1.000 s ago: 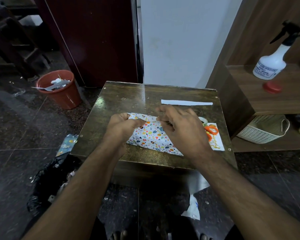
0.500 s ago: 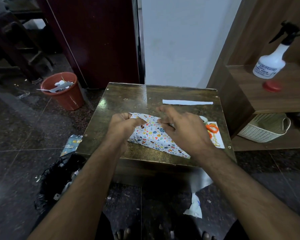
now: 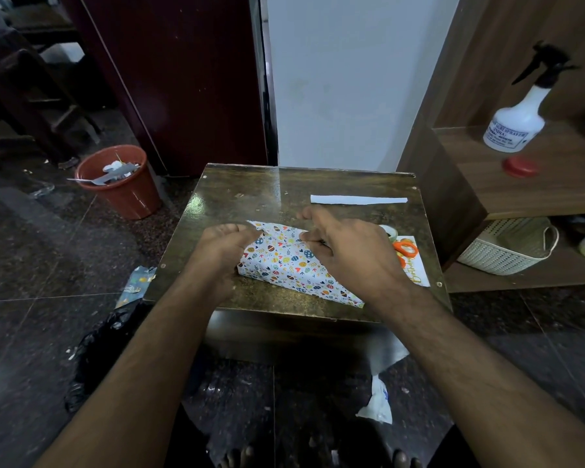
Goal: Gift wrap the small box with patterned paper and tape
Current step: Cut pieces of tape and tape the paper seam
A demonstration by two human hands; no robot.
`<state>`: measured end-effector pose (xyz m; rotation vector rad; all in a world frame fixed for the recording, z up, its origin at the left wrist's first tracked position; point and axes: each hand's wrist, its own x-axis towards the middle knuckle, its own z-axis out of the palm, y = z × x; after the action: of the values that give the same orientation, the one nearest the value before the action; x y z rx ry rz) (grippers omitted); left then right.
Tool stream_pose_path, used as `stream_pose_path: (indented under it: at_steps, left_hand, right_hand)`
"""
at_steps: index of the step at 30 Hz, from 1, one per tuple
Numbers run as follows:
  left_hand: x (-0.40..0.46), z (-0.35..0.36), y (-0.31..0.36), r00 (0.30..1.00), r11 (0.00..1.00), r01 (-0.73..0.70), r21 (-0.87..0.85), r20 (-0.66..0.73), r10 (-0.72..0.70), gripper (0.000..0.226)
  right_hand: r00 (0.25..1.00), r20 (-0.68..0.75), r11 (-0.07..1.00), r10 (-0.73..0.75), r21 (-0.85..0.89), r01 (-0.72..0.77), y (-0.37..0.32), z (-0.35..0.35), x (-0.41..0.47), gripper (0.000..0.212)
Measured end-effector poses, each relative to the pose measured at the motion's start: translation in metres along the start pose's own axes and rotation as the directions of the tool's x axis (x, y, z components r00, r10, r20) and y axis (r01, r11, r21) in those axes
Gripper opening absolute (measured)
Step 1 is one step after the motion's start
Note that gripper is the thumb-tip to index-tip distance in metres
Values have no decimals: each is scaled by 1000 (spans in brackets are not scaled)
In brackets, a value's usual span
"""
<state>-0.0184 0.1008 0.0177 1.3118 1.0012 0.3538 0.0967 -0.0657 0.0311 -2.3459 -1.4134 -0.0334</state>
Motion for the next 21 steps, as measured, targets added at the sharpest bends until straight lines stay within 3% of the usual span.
stream_pose_path:
  at_steps: [4, 6, 8, 10, 12, 16, 21]
  left_hand:
    - [-12, -6, 4, 994, 994, -42, 104, 109, 31, 8]
    - [-20, -7, 3, 987, 962, -160, 223, 65, 150, 19]
    - [-25, -8, -1, 902, 796, -363, 484, -30, 430, 35]
    - [-35, -6, -1, 785, 618, -516, 593, 39, 618, 45]
    - [-42, 0, -2, 734, 491, -609, 624, 208, 646, 60]
    - [-40, 12, -10, 707, 183, -587, 788, 389, 591, 98]
    - [-27, 21, -15, 684, 108, -608, 786, 450, 574, 127]
  right_hand:
    - [1000, 15, 1000, 21, 11, -21, -1, -2, 0, 44]
    - [999, 17, 999, 30, 16, -31, -2, -3, 0, 44]
    - [999, 18, 999, 37, 20, -38, -2, -4, 0, 43]
    - [999, 19, 998, 51, 29, -52, -2, -4, 0, 43]
    - [997, 14, 996, 75, 51, -76, -1, -4, 1, 41]
    - [996, 6, 993, 90, 76, -90, -1, -4, 2, 40]
    - [997, -7, 991, 81, 104, -79, -1, -3, 0, 48]
